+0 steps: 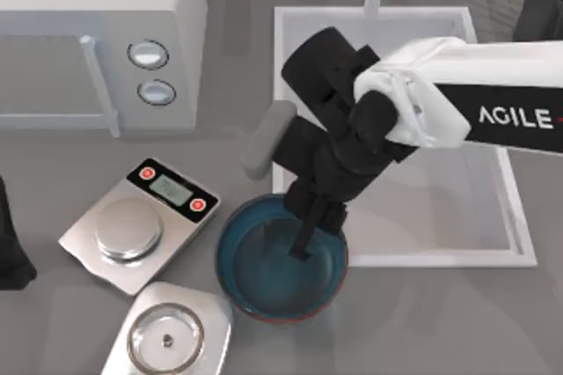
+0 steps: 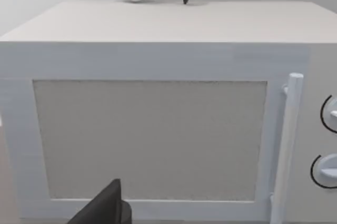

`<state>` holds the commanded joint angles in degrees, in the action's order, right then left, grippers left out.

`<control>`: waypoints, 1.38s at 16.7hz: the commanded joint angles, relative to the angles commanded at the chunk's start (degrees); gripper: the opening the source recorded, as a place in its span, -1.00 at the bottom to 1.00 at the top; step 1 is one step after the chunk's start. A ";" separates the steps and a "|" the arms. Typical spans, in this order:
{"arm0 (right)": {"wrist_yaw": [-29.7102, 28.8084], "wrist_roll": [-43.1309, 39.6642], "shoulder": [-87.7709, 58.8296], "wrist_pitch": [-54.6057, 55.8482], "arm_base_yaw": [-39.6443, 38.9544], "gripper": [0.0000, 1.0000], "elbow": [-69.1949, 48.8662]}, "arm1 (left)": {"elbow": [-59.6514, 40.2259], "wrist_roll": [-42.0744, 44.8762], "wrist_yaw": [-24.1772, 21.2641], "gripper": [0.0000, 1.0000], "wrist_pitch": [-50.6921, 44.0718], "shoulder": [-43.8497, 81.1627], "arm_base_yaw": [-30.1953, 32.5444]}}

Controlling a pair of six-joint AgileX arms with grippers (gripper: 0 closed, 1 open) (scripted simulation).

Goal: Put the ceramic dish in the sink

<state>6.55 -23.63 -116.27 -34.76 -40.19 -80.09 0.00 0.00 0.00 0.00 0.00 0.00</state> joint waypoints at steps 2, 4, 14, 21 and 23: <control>-0.05 -0.12 0.48 -4.42 -0.05 -1.00 -4.26 | 0.00 0.00 0.00 1.00 0.00 0.00 0.00; -0.08 -0.17 1.09 -11.18 -0.02 -1.00 -9.52 | 0.00 0.00 0.00 1.00 0.00 0.00 0.00; 0.13 -0.13 4.78 -30.50 0.39 -1.00 -25.25 | 0.00 0.00 0.00 1.00 0.00 0.00 0.00; -6.66 1.76 4.46 -22.42 0.39 -1.00 -19.87 | 0.00 0.00 0.00 1.00 0.00 0.00 0.00; -10.39 3.05 5.10 -15.73 0.48 -1.00 -16.00 | 0.00 0.00 0.00 1.00 0.00 0.00 0.00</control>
<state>-3.84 -20.58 -111.16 -50.49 -39.71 -96.09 0.00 0.00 0.00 0.00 0.00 0.00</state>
